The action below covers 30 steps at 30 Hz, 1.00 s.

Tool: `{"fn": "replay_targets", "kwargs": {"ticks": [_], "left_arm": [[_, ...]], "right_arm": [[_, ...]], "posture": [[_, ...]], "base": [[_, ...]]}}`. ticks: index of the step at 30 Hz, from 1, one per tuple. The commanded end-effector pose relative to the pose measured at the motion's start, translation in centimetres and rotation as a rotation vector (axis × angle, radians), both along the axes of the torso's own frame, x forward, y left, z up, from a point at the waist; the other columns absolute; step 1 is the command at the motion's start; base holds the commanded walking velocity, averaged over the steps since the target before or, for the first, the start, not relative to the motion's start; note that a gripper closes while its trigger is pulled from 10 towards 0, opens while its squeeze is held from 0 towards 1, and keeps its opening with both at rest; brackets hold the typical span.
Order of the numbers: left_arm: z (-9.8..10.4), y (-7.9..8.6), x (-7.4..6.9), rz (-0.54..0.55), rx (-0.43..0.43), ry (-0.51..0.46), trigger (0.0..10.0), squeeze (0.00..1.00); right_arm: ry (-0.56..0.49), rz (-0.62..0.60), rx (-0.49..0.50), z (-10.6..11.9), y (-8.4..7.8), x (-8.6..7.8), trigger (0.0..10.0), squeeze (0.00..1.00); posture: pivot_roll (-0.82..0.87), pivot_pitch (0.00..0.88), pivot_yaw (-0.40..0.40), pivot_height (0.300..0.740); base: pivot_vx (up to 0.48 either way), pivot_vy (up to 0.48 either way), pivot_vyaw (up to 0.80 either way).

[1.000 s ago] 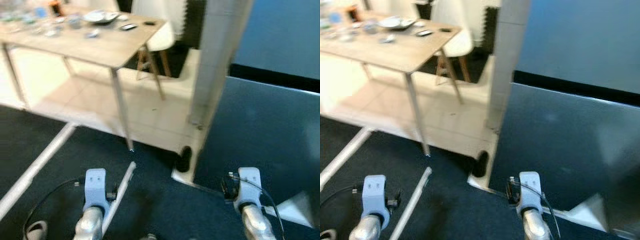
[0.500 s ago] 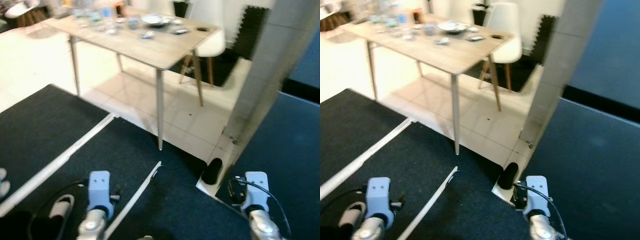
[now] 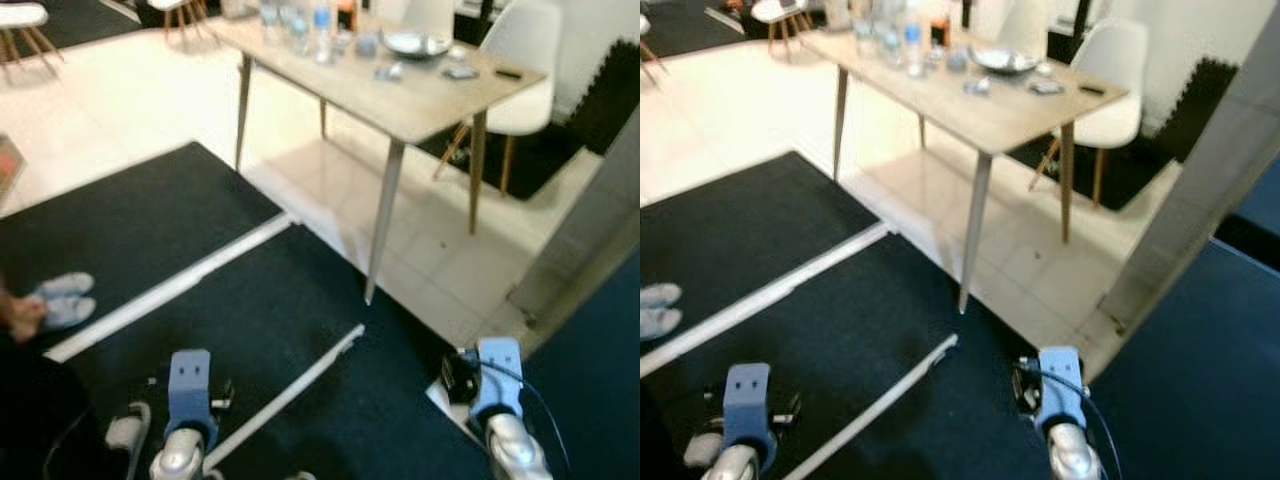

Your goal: Restocking fridge

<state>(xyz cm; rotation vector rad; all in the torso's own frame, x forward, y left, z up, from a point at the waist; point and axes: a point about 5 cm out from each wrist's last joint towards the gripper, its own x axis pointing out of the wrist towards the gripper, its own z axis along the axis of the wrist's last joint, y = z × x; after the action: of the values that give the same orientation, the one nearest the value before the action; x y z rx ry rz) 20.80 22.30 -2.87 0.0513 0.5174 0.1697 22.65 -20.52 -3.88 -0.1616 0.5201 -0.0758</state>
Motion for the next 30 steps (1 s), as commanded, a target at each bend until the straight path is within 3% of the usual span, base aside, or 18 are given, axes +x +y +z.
{"fn": "replay_targets", "kwargs": {"ticks": [1, 30], "left_arm": [[-0.34, -0.04, -0.38, 0.002, 0.001, 0.019, 10.0, 0.0], [-0.41, -0.06, -0.3, -0.001, 0.002, 0.021, 10.0, 0.0]], "right_arm": [[0.005, 0.005, 0.004, -0.04, 0.2, 0.09, 10.0, 0.0], [0.003, 0.0, 0.009, -0.12, 0.44, 0.0, 10.0, 0.0]], "posture": [[0.02, 0.039, -0.037, 0.74], [0.02, 0.039, -0.033, 0.74]], "base": [[0.0, 0.0, 0.8], [0.0, 0.0, 0.8]]}}
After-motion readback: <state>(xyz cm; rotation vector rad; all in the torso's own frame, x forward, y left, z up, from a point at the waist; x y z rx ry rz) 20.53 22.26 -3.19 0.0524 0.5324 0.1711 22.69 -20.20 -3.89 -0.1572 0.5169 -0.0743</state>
